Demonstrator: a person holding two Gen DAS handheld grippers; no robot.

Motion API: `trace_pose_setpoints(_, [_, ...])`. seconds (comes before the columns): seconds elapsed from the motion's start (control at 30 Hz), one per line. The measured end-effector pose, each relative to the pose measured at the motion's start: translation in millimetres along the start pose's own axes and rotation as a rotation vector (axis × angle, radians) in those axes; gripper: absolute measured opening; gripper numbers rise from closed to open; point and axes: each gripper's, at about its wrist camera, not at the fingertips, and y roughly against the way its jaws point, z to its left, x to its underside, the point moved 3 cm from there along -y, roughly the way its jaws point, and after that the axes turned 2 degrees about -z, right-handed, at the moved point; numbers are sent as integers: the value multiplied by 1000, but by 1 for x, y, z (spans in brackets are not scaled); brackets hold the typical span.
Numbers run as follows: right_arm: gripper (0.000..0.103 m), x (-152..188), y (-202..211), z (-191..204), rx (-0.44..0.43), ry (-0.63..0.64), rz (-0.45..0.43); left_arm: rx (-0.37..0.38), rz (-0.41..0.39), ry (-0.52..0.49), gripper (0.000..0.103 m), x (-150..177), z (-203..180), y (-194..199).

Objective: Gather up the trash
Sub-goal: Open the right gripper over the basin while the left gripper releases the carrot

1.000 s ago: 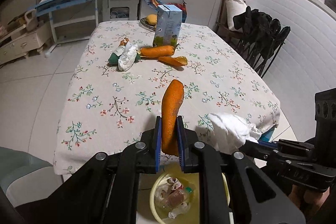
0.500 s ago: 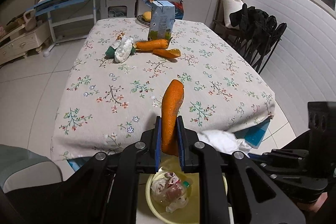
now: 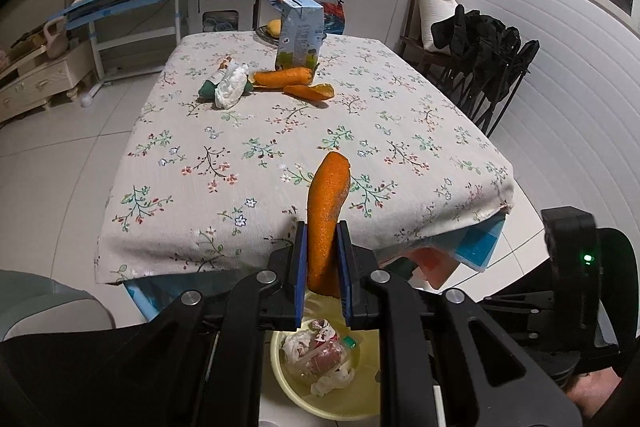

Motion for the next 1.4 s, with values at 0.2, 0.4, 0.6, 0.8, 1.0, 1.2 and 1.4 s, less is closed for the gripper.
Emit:
trace_pose_setpoints(0.2, [19,6,-11,-8,25,-22,64,9,6,-15,14,7,-6,3])
trace_pose_setpoints(0.4, [33,9,-13,-10,40,-29,81,13,11,-23,14,10,-9,4])
trace_pose_setpoints(0.6, [42,7,-10,-10,43,-40,64,21,21,-34,14,13,-12,2])
trace_pose_setpoints(0.8, [51,-2,11,-17,53,-85,-46,55,62,-64,14,23,-24,-2])
trace_pose_setpoints(1.0, [56,-15,42,-31,54,-159,-211,77,130,-102,14,42,-36,-8])
trace_pose_setpoints(1.2, [61,-21,61,-34,50,-166,-323,73,224,-137,17,57,-43,-21])
trace_pose_setpoints(1.4, [62,-24,61,-31,45,-171,-335,58,229,-148,43,60,-44,-22])
